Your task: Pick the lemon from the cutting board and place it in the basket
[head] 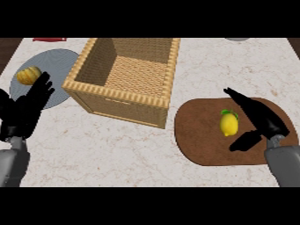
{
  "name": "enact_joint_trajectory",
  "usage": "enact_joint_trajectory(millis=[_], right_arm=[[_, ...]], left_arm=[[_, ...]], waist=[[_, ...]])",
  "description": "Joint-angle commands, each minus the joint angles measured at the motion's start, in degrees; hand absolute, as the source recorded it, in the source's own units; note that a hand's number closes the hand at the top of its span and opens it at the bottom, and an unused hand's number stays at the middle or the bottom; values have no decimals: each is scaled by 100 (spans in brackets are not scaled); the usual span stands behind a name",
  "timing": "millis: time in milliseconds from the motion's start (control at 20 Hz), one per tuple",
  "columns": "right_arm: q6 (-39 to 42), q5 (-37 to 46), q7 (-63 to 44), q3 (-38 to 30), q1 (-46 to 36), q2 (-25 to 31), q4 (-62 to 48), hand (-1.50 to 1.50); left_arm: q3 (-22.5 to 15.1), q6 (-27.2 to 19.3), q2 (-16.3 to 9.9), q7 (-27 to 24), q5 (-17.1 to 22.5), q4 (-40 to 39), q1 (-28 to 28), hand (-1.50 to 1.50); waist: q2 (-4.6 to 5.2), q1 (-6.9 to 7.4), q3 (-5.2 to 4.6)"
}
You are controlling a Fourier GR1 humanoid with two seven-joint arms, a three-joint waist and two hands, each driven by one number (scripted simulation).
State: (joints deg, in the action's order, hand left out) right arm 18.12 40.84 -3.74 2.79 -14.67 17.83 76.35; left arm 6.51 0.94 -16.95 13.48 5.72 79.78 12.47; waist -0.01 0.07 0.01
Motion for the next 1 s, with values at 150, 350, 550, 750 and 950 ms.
enact_joint_trajectory(millis=[150,350,550,750,950], right_arm=[[-49,386,-13,-30,-141,-48,-308,-150],[-131,893,354,400,-93,58,-571,150],[-219,1031,248,404,23,-237,-325,150],[-321,1231,360,442,-44,-285,-669,150],[-629,1537,-871,1613,-151,-1711,-265,150]], left_arm=[[352,561,-278,-135,157,163,-320,0],[166,142,112,-240,-130,-12,-267,0],[213,222,158,-282,-207,-176,-112,0],[220,191,162,-143,-234,237,-294,0],[128,325,140,6,-166,31,-78,0]], waist=[[-1,9,-1],[2,10,-1],[-1,-10,-1],[-2,5,-1],[-40,105,-8]])
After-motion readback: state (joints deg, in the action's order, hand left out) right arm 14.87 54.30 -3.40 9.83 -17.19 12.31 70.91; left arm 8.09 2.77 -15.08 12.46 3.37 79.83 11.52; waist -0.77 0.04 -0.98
